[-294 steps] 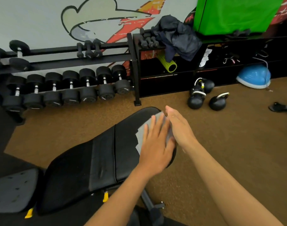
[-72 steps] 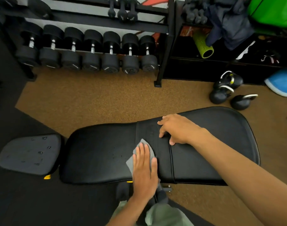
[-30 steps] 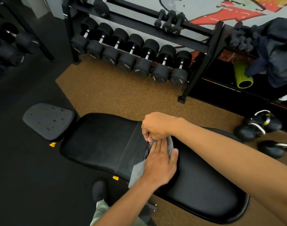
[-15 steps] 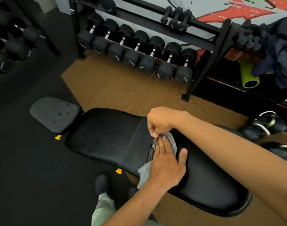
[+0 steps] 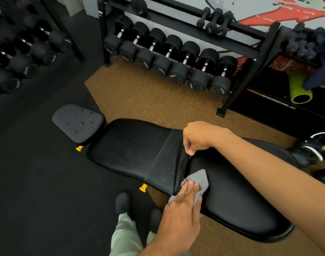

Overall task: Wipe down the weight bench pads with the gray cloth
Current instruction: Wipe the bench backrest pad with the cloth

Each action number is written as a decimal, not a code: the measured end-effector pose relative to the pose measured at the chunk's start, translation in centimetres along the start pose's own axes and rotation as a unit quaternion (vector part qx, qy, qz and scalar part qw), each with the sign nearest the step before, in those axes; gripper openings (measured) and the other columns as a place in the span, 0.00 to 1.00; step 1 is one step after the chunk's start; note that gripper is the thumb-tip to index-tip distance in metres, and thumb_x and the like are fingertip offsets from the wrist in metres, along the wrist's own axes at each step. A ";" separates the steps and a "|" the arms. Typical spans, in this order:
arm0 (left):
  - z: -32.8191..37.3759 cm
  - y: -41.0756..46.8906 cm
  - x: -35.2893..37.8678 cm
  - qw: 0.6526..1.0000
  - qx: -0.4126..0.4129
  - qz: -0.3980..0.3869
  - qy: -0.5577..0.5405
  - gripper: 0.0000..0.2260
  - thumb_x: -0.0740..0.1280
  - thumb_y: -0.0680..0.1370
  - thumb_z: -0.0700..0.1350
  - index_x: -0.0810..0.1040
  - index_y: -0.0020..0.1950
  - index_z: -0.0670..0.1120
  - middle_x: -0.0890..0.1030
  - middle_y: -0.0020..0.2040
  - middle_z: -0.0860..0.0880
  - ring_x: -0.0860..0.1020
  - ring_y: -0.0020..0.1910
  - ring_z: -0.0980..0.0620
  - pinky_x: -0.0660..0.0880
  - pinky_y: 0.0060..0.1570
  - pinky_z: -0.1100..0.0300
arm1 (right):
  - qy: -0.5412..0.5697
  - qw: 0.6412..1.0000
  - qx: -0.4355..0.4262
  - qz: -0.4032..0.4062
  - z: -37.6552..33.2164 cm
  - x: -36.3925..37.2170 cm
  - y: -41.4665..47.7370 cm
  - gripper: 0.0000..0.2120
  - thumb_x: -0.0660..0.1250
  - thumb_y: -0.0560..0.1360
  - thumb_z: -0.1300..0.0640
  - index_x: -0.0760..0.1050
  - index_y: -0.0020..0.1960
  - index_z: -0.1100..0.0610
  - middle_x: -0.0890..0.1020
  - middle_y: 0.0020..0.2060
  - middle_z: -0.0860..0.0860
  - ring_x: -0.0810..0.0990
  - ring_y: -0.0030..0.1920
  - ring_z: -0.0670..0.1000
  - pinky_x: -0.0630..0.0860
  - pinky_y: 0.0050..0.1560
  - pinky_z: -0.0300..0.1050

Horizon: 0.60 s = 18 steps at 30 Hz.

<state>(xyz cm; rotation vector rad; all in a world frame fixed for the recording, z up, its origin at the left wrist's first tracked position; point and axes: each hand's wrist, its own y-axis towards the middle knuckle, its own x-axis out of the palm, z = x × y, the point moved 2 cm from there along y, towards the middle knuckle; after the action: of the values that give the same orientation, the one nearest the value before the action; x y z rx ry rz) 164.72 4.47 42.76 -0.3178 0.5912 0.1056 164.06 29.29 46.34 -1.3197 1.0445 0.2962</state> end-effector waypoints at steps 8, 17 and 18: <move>-2.5 -0.9 -5.6 0.914 -0.187 0.113 -0.343 0.18 0.61 0.85 0.56 0.87 0.55 0.47 0.89 0.51 0.52 0.85 0.56 0.56 0.79 0.58 0.60 | 0.005 1.000 0.003 -0.006 0.6 0.1 -0.2 0.05 0.77 0.72 0.53 0.87 0.46 0.46 0.85 0.43 0.38 0.76 0.42 0.39 0.71 0.42 0.39; -4.0 1.7 -4.3 0.928 -0.127 0.042 -0.348 0.18 0.59 0.84 0.59 0.81 0.67 0.55 0.81 0.68 0.60 0.74 0.71 0.65 0.70 0.70 0.65 | 0.023 0.998 0.036 -0.046 0.8 -0.3 -0.1 0.09 0.82 0.67 0.52 0.87 0.47 0.45 0.81 0.35 0.36 0.79 0.45 0.42 0.78 0.49 0.44; -3.9 2.3 -2.7 0.956 -0.094 0.003 -0.279 0.20 0.57 0.85 0.61 0.76 0.74 0.57 0.73 0.75 0.62 0.64 0.77 0.68 0.61 0.78 0.62 | 0.024 0.998 0.038 -0.050 0.9 -0.3 0.0 0.11 0.82 0.67 0.52 0.87 0.48 0.45 0.79 0.34 0.36 0.79 0.44 0.42 0.77 0.48 0.43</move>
<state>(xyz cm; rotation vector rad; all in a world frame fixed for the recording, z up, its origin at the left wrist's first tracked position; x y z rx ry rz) 160.00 5.35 40.67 -0.4503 0.0203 0.2492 164.34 30.19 46.51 -1.3111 1.0157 0.1483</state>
